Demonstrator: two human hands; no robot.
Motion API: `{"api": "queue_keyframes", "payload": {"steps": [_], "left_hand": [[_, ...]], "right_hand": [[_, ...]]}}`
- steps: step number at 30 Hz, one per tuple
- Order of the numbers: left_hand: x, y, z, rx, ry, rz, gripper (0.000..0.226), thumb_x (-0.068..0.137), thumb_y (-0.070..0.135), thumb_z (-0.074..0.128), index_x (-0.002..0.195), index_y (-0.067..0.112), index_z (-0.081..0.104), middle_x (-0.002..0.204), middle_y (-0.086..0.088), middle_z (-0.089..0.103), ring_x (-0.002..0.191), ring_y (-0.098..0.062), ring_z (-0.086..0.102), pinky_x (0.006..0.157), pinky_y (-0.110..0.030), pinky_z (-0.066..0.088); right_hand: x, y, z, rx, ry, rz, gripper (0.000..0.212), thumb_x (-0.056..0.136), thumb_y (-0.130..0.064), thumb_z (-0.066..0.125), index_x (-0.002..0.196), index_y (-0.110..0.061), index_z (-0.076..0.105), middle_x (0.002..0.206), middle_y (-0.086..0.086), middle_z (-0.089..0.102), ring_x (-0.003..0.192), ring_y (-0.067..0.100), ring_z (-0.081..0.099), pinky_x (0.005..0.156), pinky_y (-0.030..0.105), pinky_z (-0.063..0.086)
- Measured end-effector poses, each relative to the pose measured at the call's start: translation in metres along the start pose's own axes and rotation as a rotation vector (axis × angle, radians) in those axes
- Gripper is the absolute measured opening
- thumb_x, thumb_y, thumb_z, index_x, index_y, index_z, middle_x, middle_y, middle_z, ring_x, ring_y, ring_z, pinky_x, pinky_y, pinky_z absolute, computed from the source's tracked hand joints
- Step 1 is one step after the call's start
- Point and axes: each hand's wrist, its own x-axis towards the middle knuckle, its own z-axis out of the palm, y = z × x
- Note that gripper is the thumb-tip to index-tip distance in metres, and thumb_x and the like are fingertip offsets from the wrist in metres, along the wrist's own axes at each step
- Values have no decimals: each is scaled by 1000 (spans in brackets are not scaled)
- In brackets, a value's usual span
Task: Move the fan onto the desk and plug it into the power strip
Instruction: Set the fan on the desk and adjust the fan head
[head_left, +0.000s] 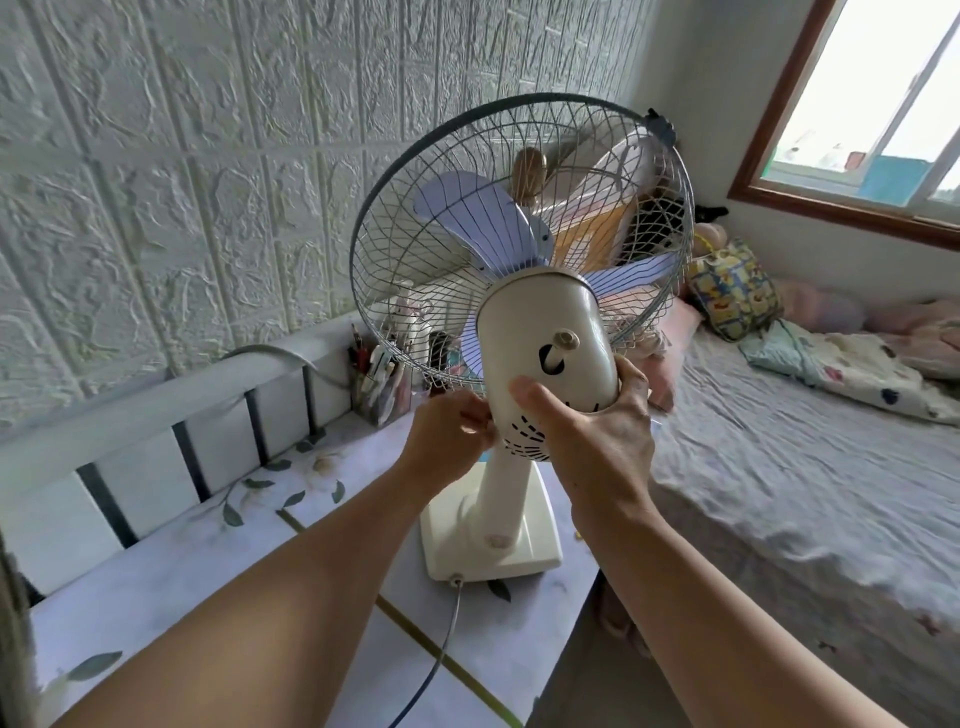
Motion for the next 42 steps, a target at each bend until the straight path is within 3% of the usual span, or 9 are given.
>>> {"api": "queue_keyframes", "payload": {"steps": [5, 9, 17, 20, 24, 27, 34, 38, 42], "left_hand": [[-2, 5, 6, -431, -38, -307, 25, 85, 6, 54, 61, 11, 58, 56, -4, 60, 54, -19, 57, 59, -26, 53], [1, 19, 6, -766, -112, -567, 16, 84, 2, 50, 71, 10, 56, 43, -1, 59, 32, -9, 52, 40, -16, 45], [-10, -5, 4, -320, -54, -231, 19, 77, 12, 70, 92, 18, 61, 92, 2, 67, 85, -15, 63, 78, -31, 51], [-5, -1, 1, -276, -39, -212, 10, 81, 21, 68, 76, 13, 63, 71, 4, 64, 70, -14, 60, 73, -31, 52], [-3, 18, 3, -670, -123, -604, 23, 82, 10, 54, 59, 12, 54, 44, 0, 52, 38, -12, 44, 44, -16, 40], [-4, 23, -2, -748, -228, -773, 34, 82, 14, 49, 49, 15, 43, 35, 3, 35, 30, -10, 27, 43, -12, 26], [-8, 7, -4, -622, -49, -419, 26, 79, -5, 55, 86, 20, 55, 92, -3, 63, 78, -15, 59, 66, -27, 51], [-7, 0, 1, -373, -39, -223, 23, 76, 1, 71, 74, 22, 61, 81, -1, 69, 74, -14, 64, 73, -26, 54], [-6, 2, 3, -464, -92, -312, 16, 85, 16, 68, 70, 13, 61, 66, -3, 64, 59, -13, 58, 57, -22, 53]], "right_hand": [[0, 1, 1, -9, 12, 0, 72, 58, -35, 84, 121, -29, 49, 95, -6, 63, 85, 7, 60, 71, 26, 53], [2, -1, -1, -10, 13, 13, 71, 59, -33, 83, 121, -30, 49, 87, -14, 59, 80, -2, 56, 70, 23, 50], [2, -3, -1, -24, 5, 29, 72, 58, -33, 83, 122, -30, 49, 89, -12, 60, 83, 5, 58, 81, 35, 56], [3, -2, -2, -27, 4, 33, 71, 59, -32, 83, 122, -28, 50, 87, -13, 59, 81, 1, 56, 81, 35, 55], [5, -3, -1, -28, 2, 25, 70, 60, -32, 82, 123, -27, 51, 83, -18, 54, 77, -4, 52, 75, 28, 52], [5, -5, -1, -31, 6, 25, 70, 60, -33, 82, 123, -27, 51, 81, -19, 53, 76, -5, 52, 76, 29, 53], [6, -4, 1, -25, 7, 58, 69, 57, -34, 83, 118, -29, 51, 86, -12, 60, 85, 10, 60, 81, 40, 57], [6, -4, 0, -31, 2, 52, 68, 58, -34, 82, 116, -30, 49, 86, -13, 59, 82, 4, 58, 77, 33, 56], [11, -7, 1, -59, 12, 77, 70, 55, -40, 81, 118, -27, 53, 84, -13, 59, 85, 12, 61, 80, 41, 58]]}}
